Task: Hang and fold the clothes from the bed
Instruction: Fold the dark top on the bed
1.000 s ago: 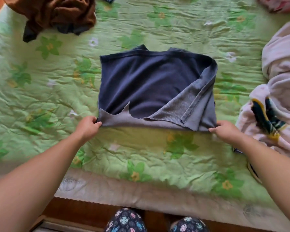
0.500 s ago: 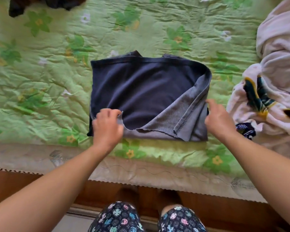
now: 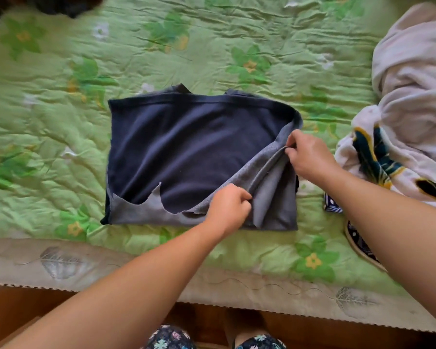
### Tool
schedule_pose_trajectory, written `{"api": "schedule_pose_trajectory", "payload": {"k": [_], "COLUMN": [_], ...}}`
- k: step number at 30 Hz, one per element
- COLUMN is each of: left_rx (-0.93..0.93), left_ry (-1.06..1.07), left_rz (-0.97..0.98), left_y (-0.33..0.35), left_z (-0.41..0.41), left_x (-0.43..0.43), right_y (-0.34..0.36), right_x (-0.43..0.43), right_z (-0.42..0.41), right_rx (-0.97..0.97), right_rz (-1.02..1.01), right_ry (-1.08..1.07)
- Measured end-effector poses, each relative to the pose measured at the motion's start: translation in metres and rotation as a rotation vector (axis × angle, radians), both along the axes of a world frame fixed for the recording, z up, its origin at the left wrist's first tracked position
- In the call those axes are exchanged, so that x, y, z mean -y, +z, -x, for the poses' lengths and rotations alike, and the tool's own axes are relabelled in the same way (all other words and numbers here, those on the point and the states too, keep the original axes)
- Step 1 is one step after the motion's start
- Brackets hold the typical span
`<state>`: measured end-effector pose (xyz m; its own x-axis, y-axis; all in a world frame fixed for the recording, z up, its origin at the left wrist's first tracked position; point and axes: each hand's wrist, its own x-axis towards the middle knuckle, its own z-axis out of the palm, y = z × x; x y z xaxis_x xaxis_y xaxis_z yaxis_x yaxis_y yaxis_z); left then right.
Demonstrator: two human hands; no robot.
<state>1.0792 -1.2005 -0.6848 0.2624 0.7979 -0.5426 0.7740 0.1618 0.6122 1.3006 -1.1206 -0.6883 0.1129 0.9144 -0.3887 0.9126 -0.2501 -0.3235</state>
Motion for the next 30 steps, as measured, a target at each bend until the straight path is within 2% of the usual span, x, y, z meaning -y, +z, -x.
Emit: {"api": "schedule_pose_trajectory", "payload": {"k": [3, 5, 7, 10, 13, 16, 20, 25, 30], "left_rx": [-0.059, -0.11, -0.137, -0.216, -0.322, -0.305, -0.311, -0.498, -0.56], "left_ry": [0.24, 0.298, 0.279, 0.182, 0.09, 0.01, -0.171, -0.565, -0.63], "left_rz": [-0.101, -0.201, -0.282, -0.407, -0.42, -0.411, -0.571, -0.523, -0.424], "left_y": [0.022, 0.029, 0.03, 0.021, 0.006, -0.008, -0.026, -0.056, -0.068], "left_z": [0.031, 0.054, 0.072, 0.087, 0.094, 0.093, 0.096, 0.115, 0.119], "left_x": [-0.047, -0.09, -0.135, -0.2, -0.243, -0.236, -0.173, -0.128, -0.147], "right_y": [0.013, 0.016, 0.016, 0.014, -0.001, -0.017, -0.028, -0.045, -0.057], "right_x": [-0.021, -0.041, -0.064, -0.095, -0.107, -0.091, -0.066, -0.058, -0.067], "right_z": [0.013, 0.022, 0.036, 0.055, 0.059, 0.052, 0.041, 0.028, 0.019], "right_rx": [-0.166, -0.259, -0.29, -0.236, -0.208, -0.073, 0.2, 0.314, 0.327], "right_rz": [-0.011, 0.0, -0.014, -0.032, 0.036, -0.01, -0.115, 0.095, 0.203], "right_ry": [-0.159, -0.222, -0.199, -0.119, -0.032, 0.103, 0.24, 0.309, 0.322]}}
